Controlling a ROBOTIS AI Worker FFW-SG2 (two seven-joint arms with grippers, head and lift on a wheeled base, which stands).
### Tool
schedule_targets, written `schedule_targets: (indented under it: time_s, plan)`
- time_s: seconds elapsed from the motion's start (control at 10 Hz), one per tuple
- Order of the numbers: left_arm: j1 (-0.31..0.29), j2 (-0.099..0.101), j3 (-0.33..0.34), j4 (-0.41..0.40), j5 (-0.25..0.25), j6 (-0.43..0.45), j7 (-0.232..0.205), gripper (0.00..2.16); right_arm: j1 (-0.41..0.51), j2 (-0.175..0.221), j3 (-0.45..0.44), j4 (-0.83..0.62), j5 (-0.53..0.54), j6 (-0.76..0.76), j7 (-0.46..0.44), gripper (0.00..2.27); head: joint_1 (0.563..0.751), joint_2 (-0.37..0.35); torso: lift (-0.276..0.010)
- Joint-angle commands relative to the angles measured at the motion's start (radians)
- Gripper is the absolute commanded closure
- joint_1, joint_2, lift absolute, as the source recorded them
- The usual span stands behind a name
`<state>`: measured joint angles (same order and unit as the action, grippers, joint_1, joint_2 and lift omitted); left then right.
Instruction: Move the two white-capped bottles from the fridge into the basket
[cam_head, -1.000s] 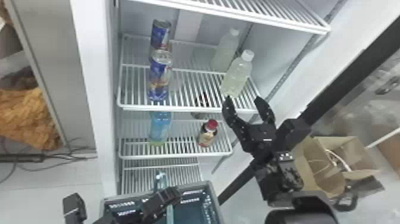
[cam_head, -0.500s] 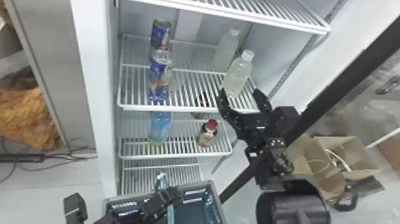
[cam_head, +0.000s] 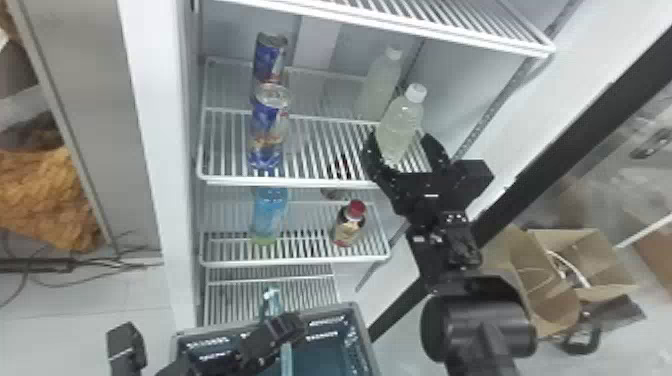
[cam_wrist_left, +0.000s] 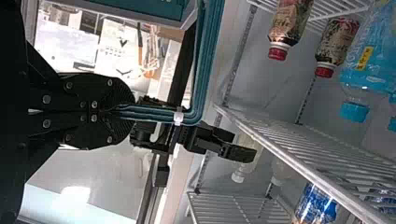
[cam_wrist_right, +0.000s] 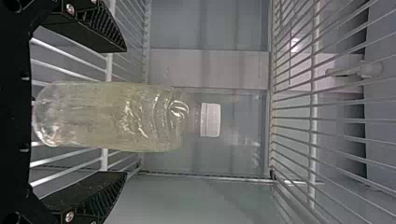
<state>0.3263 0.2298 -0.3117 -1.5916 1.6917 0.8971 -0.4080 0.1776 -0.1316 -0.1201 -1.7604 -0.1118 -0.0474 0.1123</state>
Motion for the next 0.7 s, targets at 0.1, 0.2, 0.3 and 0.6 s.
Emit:
schedule_targets:
  time_s: [0.1, 0.2, 0.3, 0.6]
  plan:
    - [-0.005, -0.001, -0.001, 0.000, -0.001, -0.001, 0.001, 1.16, -0.060, -0.011, 0.022, 0.058, 0.000, -0.004, 0.000, 0.10, 0.695, -0.350, 0.000]
    - [-0.005, -0.001, -0.003, 0.000, -0.001, -0.001, 0.001, 1.16, -0.080, -0.011, 0.024, 0.073, 0.000, -0.004, 0.000, 0.11, 0.695, -0.350, 0.000]
    - [-0.007, -0.001, -0.003, 0.000, -0.001, -0.001, 0.001, 1.16, -0.089, -0.011, 0.026, 0.083, -0.004, -0.007, 0.000, 0.16, 0.695, -0.350, 0.000]
    - [-0.005, -0.001, -0.003, 0.000, 0.001, -0.004, 0.001, 1.16, -0.087, -0.011, 0.030, 0.085, -0.002, -0.007, -0.010, 0.90, 0.695, -0.350, 0.000]
